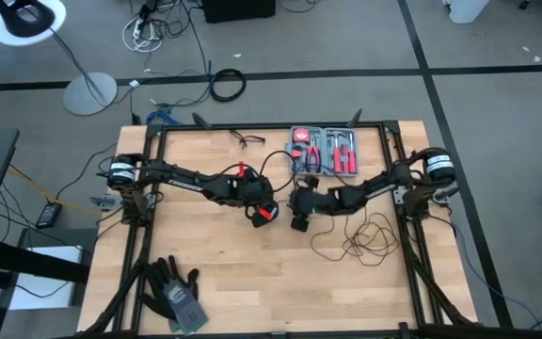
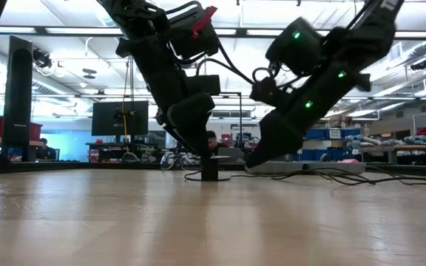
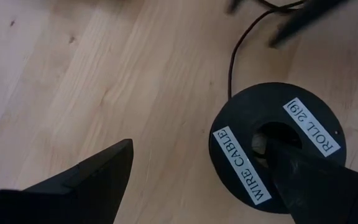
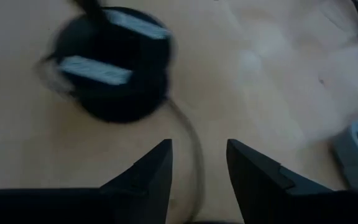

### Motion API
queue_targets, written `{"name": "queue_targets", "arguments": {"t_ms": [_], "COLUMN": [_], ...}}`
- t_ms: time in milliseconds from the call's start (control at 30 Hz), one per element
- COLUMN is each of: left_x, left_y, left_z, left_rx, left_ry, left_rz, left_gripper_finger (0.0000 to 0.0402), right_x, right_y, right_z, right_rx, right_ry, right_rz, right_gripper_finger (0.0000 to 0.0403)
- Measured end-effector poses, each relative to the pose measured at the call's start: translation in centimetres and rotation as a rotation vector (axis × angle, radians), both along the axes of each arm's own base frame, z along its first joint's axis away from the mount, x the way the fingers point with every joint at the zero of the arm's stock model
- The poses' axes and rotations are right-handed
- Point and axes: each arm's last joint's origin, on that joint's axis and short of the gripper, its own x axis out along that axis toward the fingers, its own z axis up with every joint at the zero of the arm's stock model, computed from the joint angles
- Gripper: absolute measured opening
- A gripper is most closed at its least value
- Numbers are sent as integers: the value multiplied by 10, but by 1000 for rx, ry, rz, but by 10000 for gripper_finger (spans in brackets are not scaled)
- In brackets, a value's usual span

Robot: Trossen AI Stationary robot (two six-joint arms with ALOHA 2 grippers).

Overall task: Coil cords
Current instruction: Uncoil the black wire from the spool

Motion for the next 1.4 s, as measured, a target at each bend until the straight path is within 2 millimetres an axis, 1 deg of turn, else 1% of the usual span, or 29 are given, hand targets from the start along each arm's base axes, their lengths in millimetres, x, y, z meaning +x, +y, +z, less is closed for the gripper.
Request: {"name": "queue_targets", "arguments": {"t_ms": [100,200,267,433,533,633,667,700,733,900,1033,1133,1233,1400], "left_x": [0,0,0,0,0,0,0,-1,-1,-12,-18,-21,-24,-26], "left_y": [0,0,1,4,4,4,4,4,5,10,14,15,15,15], "left_z": [0,0,0,0,0,0,0,0,1,6,10,9,8,8], "left_rx": [0,0,1,0,0,1,0,-1,-3,29,54,48,44,41], "left_ry": [0,1,1,1,1,0,0,1,5,54,83,111,127,144], "left_rz": [0,0,3,10,12,12,13,15,19,94,139,160,183,196], "left_gripper_finger": [367,367,367,367,367,367,367,367,367,367,367,367,367,367], "right_x": [0,-1,-1,-5,-7,-9,-9,-9,-10,-16,-22,-28,-39,-64], "right_y": [-19,-31,-35,-35,-35,-35,-33,-30,-28,-12,4,16,28,47], "right_z": [-1,-3,-3,-7,-8,-8,-9,-9,-10,-11,-8,-2,5,18], "right_rx": [81,208,239,229,225,234,239,243,243,275,297,318,359,409], "right_ry": [3,7,9,70,101,117,123,129,136,202,234,258,308,425], "right_rz": [10,46,60,67,50,27,23,25,23,1,11,33,49,41], "right_gripper_finger": [150,150,150,146,117,52,28,15,11,4,3,2,1,1]}}
